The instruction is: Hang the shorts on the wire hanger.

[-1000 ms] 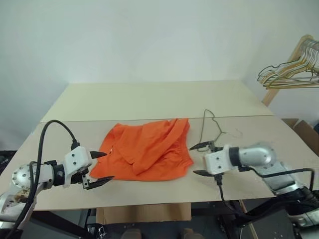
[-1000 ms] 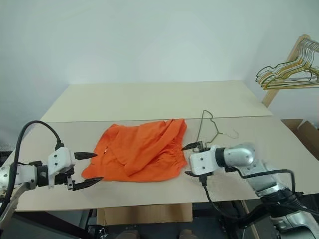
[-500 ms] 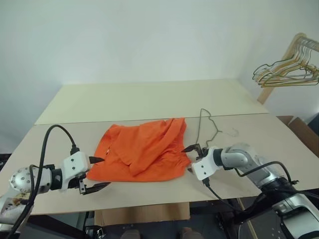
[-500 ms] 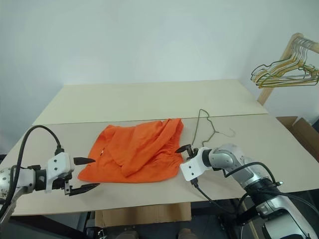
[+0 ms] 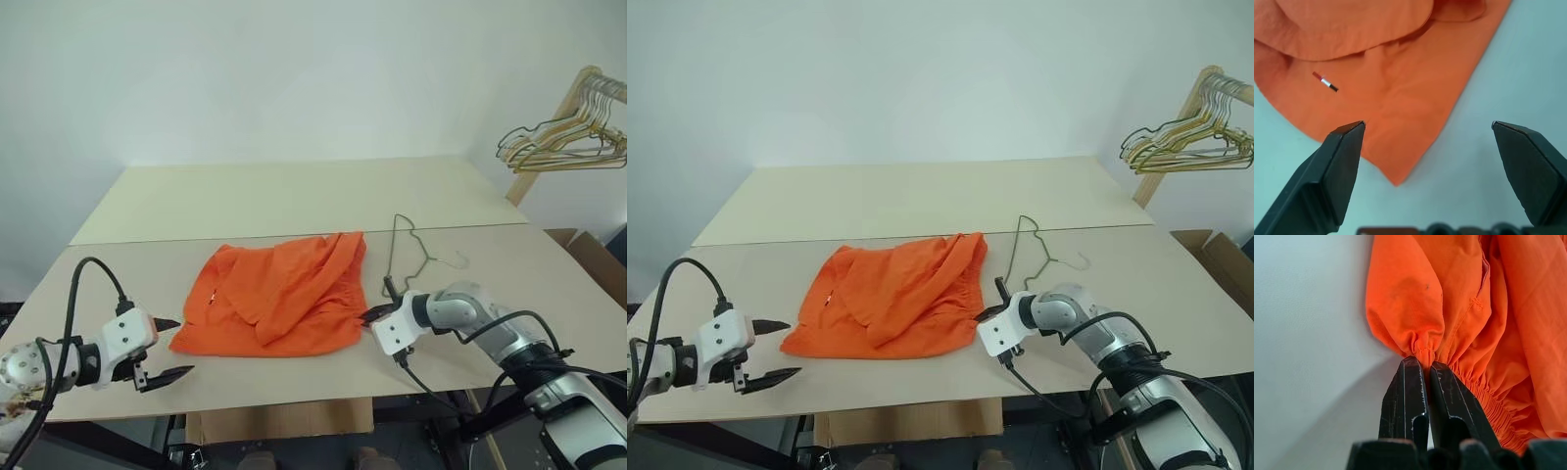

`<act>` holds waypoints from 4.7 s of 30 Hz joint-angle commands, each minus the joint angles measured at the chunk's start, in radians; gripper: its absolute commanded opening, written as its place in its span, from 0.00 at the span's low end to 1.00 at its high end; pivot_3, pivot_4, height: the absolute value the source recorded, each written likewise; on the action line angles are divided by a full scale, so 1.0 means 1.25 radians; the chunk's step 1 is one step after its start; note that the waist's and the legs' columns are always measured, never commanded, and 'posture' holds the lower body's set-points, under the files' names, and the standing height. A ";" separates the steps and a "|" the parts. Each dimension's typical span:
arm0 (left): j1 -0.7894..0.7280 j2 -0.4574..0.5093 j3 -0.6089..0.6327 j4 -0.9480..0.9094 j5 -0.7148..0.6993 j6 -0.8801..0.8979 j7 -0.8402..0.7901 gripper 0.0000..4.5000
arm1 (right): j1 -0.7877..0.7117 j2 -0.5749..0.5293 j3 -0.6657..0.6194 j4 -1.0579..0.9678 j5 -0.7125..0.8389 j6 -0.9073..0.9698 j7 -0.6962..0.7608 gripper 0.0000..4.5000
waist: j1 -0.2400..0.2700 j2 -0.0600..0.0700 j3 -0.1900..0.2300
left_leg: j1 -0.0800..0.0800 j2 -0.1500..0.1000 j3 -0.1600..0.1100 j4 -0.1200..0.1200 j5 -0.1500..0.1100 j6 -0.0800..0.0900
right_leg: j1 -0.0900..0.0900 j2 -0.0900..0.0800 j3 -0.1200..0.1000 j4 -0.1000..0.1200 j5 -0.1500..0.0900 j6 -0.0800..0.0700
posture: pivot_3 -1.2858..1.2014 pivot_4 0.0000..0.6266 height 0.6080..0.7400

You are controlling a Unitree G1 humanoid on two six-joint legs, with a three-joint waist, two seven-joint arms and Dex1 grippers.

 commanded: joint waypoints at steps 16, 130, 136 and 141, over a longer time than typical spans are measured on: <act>-0.299 -0.024 -0.217 0.407 0.093 -0.181 -0.170 0.89 | -0.021 0.009 -0.019 -0.001 -0.013 -0.008 -0.068 0.00 | -0.001 0.000 0.000 | 0.000 0.000 0.000 0.000 0.000 0.000 | 0.000 0.000 0.000 0.000 0.000 0.000 | 0.55 0.00 1.00; 0.253 0.087 0.113 -0.220 0.034 0.015 -0.101 0.72 | 0.051 -0.188 -0.087 -0.200 0.295 0.170 0.328 0.74 | -0.019 -0.005 0.006 | 0.016 -0.001 0.001 -0.014 0.006 -0.005 | 0.010 -0.003 -0.004 -0.003 -0.007 -0.003 | 0.55 0.00 1.00; 0.296 0.093 0.226 -0.200 0.033 -0.004 -0.146 1.00 | 0.048 -0.235 -0.178 -0.188 0.428 0.259 0.375 1.00 | -0.020 -0.006 0.007 | 0.016 -0.001 0.001 -0.014 0.006 -0.005 | 0.010 -0.003 -0.004 -0.003 -0.007 -0.003 | 0.55 0.00 1.00; 0.259 0.066 0.318 -0.199 -0.064 0.049 -0.159 1.00 | -0.054 -0.137 -0.256 -0.093 0.427 0.477 0.202 1.00 | -0.024 -0.006 0.009 | 0.017 0.000 0.002 -0.014 0.006 -0.005 | 0.010 -0.003 -0.004 -0.002 -0.006 -0.004 | 0.55 0.00 1.00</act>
